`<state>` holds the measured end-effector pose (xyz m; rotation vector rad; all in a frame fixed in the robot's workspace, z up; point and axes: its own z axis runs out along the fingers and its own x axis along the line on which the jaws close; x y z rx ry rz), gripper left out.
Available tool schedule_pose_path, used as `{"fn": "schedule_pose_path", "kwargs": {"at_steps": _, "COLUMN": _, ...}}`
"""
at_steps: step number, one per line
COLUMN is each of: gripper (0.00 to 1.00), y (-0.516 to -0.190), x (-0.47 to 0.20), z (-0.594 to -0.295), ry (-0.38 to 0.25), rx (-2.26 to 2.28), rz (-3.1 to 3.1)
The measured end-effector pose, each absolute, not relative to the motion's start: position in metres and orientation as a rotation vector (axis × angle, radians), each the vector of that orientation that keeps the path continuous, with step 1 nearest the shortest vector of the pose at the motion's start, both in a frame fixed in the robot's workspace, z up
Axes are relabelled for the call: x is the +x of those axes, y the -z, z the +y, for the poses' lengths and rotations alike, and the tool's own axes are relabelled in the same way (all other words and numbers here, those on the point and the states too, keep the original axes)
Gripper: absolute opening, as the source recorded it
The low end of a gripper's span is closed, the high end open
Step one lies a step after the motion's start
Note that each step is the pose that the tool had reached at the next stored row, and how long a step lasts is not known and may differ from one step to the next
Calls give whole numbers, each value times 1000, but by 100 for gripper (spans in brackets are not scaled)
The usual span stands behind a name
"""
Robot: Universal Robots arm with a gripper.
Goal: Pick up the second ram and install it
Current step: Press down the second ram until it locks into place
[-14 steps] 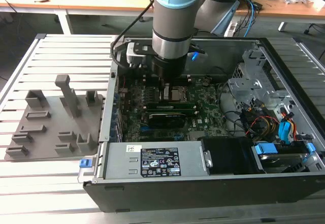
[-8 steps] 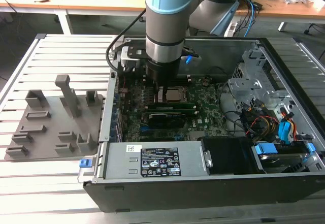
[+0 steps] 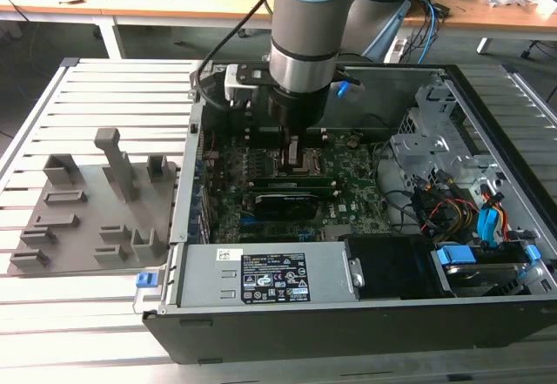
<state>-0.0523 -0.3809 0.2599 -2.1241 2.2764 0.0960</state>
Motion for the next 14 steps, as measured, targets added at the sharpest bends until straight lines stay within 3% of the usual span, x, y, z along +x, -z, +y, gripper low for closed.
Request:
{"fn": "schedule_pose_path", "kwargs": {"at_steps": 8, "gripper": 11, "y": -302, "x": -52, "z": -380, "ry": -96, "rx": -2124, "rz": 2276}}
{"fn": "schedule_pose_path", "kwargs": {"at_steps": 14, "gripper": 11, "y": -304, "x": -52, "z": -380, "ry": -96, "rx": -2124, "rz": 2276}}
